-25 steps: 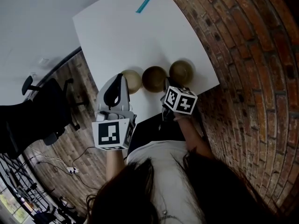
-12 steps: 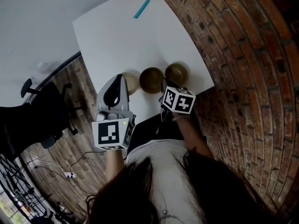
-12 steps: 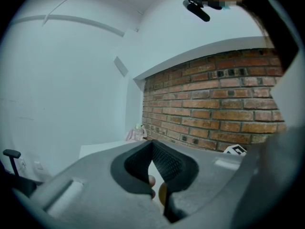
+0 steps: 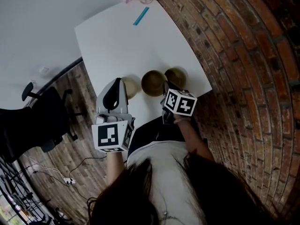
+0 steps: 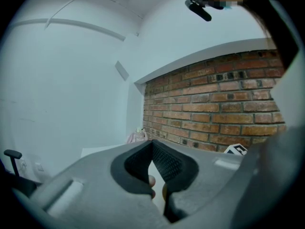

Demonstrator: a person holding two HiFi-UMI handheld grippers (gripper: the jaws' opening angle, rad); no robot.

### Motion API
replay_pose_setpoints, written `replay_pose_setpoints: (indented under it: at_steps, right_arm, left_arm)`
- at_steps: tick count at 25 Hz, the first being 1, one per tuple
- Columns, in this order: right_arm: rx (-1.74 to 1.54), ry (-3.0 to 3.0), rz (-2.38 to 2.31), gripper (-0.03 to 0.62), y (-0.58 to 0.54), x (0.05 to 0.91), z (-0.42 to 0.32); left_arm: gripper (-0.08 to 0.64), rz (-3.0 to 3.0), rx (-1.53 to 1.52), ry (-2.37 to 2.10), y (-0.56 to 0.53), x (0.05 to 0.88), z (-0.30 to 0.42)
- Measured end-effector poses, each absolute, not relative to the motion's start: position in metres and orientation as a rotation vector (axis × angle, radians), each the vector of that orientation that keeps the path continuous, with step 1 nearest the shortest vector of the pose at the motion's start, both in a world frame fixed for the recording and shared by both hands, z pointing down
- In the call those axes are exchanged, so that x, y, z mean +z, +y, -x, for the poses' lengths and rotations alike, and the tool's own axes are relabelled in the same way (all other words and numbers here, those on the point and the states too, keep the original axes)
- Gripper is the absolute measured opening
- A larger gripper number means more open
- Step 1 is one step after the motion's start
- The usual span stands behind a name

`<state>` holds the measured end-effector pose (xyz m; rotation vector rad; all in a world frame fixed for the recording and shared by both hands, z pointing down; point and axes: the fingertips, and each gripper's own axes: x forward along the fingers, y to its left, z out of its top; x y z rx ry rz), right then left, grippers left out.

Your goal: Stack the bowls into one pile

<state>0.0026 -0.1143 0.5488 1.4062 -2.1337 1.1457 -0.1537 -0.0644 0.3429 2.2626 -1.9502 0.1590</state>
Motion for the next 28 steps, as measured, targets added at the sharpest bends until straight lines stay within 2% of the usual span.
replay_pose_setpoints:
  at_steps: [28]
  right_arm:
    - [1.175,-2.100,-1.531,0.017,-0.125,0.544,-0.074]
  left_arm:
    - [0.000,-2.313,0.166,-1.897,-0.076,0.343,0.099]
